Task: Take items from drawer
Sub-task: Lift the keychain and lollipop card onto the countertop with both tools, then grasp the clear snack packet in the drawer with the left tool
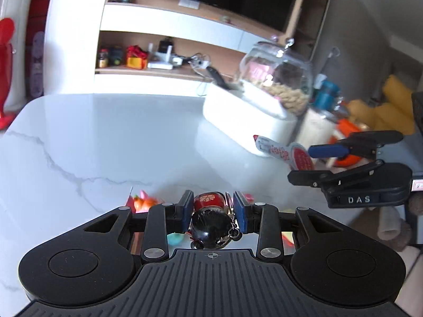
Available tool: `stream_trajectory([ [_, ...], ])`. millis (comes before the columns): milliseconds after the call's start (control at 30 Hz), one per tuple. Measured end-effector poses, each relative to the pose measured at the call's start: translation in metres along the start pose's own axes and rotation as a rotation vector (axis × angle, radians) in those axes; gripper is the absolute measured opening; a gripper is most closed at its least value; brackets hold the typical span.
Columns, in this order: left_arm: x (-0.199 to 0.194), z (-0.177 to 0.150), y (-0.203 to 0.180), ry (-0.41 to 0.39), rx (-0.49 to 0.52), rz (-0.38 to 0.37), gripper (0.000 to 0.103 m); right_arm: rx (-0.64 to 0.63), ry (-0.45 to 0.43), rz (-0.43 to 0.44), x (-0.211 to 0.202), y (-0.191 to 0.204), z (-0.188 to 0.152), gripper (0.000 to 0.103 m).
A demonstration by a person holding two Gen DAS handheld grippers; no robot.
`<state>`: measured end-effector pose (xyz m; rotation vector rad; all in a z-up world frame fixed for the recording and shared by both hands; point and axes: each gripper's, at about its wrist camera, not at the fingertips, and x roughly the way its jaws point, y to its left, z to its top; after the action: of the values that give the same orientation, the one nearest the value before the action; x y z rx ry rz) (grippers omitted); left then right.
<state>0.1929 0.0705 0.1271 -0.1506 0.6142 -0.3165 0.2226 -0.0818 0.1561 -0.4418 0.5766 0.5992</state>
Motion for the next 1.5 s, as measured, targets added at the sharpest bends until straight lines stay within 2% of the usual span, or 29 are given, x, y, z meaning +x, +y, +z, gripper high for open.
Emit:
stream_trajectory([
  [33,0.011,-0.003,0.001,0.007,-0.010,0.007,0.037,0.023,0.022,-0.017,0.012,-0.008,-0.003,0.060],
  [67,0.022,-0.004,0.006,0.011,-0.020,0.020,0.037,0.040,0.053,-0.036,0.039,-0.007,-0.029,0.060],
  [133,0.039,-0.010,0.010,0.035,-0.017,0.053,0.034,0.054,0.108,-0.056,0.053,-0.032,-0.043,0.060],
  [167,0.045,-0.014,0.010,0.056,0.003,0.067,0.034,0.066,0.136,-0.052,0.061,-0.034,-0.057,0.060],
  [267,0.046,-0.024,0.003,0.027,0.104,0.087,0.034,0.125,0.226,-0.017,0.096,-0.046,-0.065,0.061],
  [333,0.037,-0.022,0.006,-0.009,0.101,0.077,0.034,0.161,0.217,-0.016,0.096,-0.046,-0.069,0.061],
  [400,0.019,-0.014,0.007,-0.091,0.081,0.077,0.034,0.172,0.199,-0.015,0.087,-0.042,-0.066,0.061],
  [467,0.001,-0.005,0.013,-0.139,0.044,0.056,0.034,0.156,0.133,-0.042,0.075,-0.042,-0.062,0.061],
  [567,-0.025,0.002,0.015,-0.117,0.030,-0.004,0.034,0.127,0.058,-0.024,0.044,-0.045,-0.049,0.061],
  [633,-0.036,-0.006,0.011,-0.041,0.070,-0.046,0.034,0.124,0.030,0.022,0.019,-0.047,-0.045,0.061],
  [700,-0.041,-0.023,0.003,0.067,0.124,-0.085,0.034,0.125,0.040,0.104,-0.003,-0.048,-0.046,0.063],
  [833,-0.030,-0.075,-0.006,0.377,0.195,-0.162,0.034,0.133,0.194,0.377,-0.021,-0.036,-0.068,0.067],
  [933,-0.004,-0.116,-0.005,0.643,0.251,-0.153,0.034,0.079,0.322,0.442,-0.020,-0.002,-0.099,0.067],
  [1000,0.012,-0.136,0.000,0.753,0.281,-0.119,0.034,0.061,0.405,0.447,-0.014,0.022,-0.123,0.067],
  [1067,0.027,-0.148,0.006,0.814,0.296,-0.088,0.034,0.066,0.470,0.438,0.000,0.037,-0.140,0.066],
  [1133,0.037,-0.156,0.010,0.861,0.329,-0.096,0.034,0.061,0.496,0.429,0.012,0.045,-0.150,0.066],
  [1267,0.056,-0.169,0.007,0.965,0.447,-0.145,0.034,0.028,0.523,0.414,0.023,0.055,-0.164,0.067],
  [1500,0.091,-0.196,-0.001,1.080,0.530,-0.108,0.035,0.080,0.551,0.421,0.034,0.049,-0.181,0.066],
])
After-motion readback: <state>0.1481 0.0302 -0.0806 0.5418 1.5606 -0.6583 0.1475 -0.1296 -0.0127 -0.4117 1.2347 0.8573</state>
